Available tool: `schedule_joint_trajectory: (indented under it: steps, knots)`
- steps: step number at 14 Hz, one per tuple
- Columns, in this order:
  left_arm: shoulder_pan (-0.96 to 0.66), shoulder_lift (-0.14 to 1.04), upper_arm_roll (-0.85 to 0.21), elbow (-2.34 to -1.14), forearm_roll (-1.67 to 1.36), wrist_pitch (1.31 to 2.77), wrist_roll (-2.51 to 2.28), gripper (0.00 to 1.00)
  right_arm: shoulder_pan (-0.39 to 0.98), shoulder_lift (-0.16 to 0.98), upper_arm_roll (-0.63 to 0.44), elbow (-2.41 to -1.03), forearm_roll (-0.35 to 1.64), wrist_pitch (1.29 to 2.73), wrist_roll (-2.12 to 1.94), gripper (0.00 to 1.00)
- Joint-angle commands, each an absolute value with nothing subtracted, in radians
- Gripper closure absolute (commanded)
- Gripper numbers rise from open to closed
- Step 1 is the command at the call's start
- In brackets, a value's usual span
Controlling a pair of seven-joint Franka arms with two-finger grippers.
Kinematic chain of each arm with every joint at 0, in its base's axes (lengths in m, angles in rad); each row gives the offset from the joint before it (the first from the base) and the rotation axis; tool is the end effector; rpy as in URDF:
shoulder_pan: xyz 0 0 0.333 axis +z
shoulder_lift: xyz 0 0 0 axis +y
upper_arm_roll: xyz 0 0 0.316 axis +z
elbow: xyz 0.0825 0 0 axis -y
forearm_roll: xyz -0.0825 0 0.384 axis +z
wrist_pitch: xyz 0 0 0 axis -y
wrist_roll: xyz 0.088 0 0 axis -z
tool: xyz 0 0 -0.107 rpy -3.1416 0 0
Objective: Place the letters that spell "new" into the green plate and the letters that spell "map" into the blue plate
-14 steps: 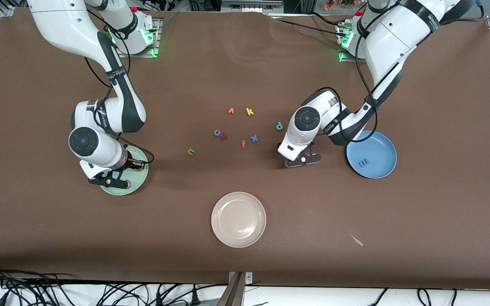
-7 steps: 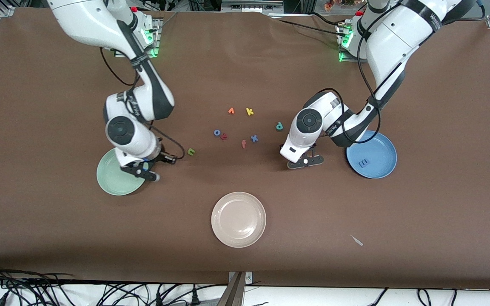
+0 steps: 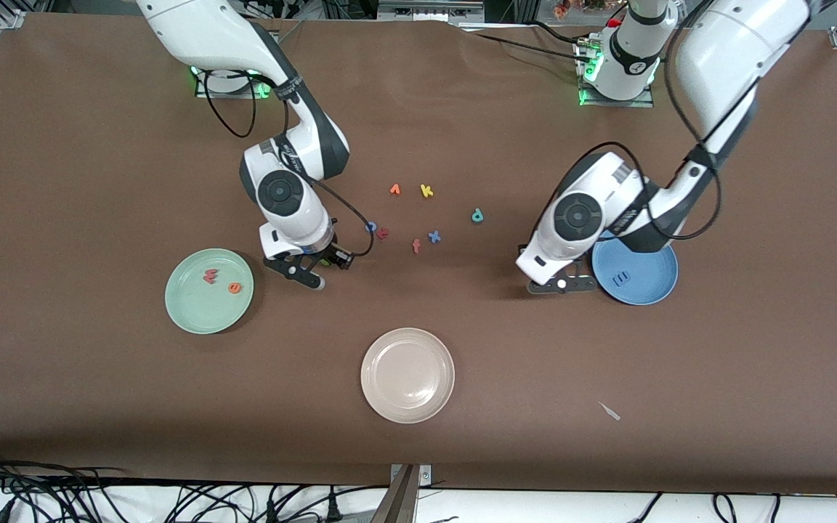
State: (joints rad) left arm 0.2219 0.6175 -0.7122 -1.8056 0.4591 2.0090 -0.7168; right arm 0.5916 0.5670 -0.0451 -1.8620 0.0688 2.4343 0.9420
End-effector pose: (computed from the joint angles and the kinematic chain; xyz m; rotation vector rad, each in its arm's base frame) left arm 0.5728 -0.2418 0.2511 -3.0064 -0.0333 0.2920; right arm 0.5471 0.3349 0.2124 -3.0467 0.6822 0.0146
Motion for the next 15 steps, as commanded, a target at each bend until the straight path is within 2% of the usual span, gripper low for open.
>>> schedule_joint_trajectory:
  steps: [1,9,14,15]
  knots:
    - [0.3,0.581,-0.741,-1.836,0.451,1.97,-0.582,0.91,0.603,0.563,-0.057,-1.914,0.046,2.496,0.963,0.44]
    - [0.509,0.477,-0.741,-1.943,0.482,2.0,-0.293,0.91,0.603,0.552,-0.058,-1.962,0.028,2.52,0.963,0.4]
    - [0.621,0.463,-0.741,-2.115,0.54,2.288,-0.279,0.9,0.603,0.552,-0.061,-2.008,0.023,2.589,0.962,0.39]
    - [0.655,0.468,-0.741,-2.153,0.57,2.351,-0.281,0.85,0.603,0.551,-0.061,-2.008,0.023,2.589,0.962,0.39]
